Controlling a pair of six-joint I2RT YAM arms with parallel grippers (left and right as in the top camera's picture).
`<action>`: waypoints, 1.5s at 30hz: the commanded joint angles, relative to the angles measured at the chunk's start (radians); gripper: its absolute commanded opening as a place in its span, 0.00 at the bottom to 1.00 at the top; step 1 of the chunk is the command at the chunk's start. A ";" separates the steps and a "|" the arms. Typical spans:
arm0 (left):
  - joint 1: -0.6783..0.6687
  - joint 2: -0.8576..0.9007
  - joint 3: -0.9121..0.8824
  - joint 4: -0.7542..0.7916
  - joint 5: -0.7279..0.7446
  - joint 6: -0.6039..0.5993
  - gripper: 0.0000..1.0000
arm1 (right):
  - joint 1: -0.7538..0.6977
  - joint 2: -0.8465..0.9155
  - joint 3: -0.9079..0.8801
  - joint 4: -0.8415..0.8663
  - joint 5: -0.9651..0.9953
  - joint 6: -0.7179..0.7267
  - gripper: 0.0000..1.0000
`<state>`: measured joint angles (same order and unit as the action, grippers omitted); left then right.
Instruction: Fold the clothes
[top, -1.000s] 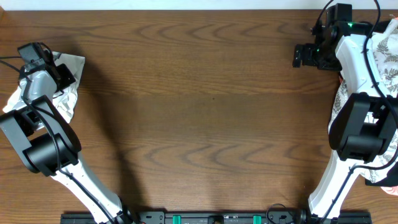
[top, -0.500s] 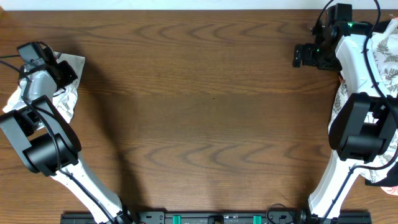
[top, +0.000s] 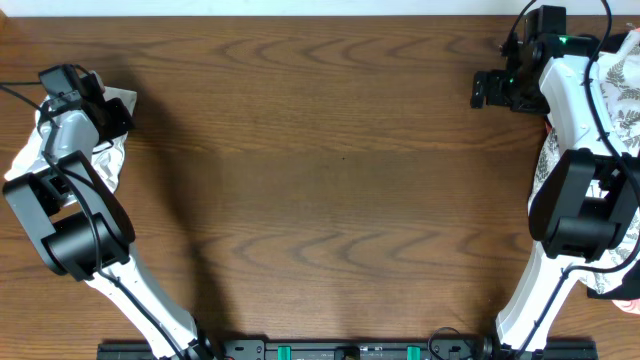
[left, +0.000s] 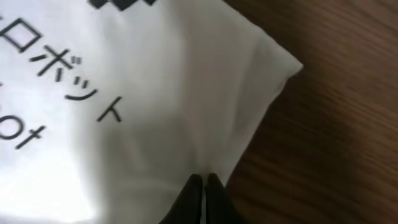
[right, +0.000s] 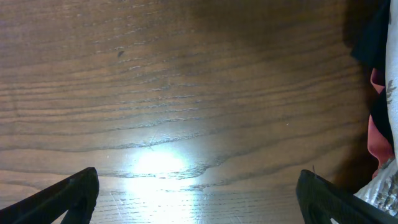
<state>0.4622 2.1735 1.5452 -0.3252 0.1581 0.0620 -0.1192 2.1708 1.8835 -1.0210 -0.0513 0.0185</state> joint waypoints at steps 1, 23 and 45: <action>0.001 0.016 -0.008 0.010 0.006 0.032 0.06 | 0.002 -0.006 -0.003 0.000 0.006 0.011 0.99; 0.001 0.092 -0.008 0.134 -0.084 0.045 0.06 | 0.002 -0.006 -0.003 0.000 0.006 0.011 0.99; -0.044 -0.074 0.000 0.181 -0.091 -0.004 0.29 | 0.002 -0.006 -0.003 0.000 0.006 0.011 0.99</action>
<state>0.4416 2.2211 1.5448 -0.1471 0.0803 0.0944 -0.1192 2.1708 1.8835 -1.0210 -0.0513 0.0185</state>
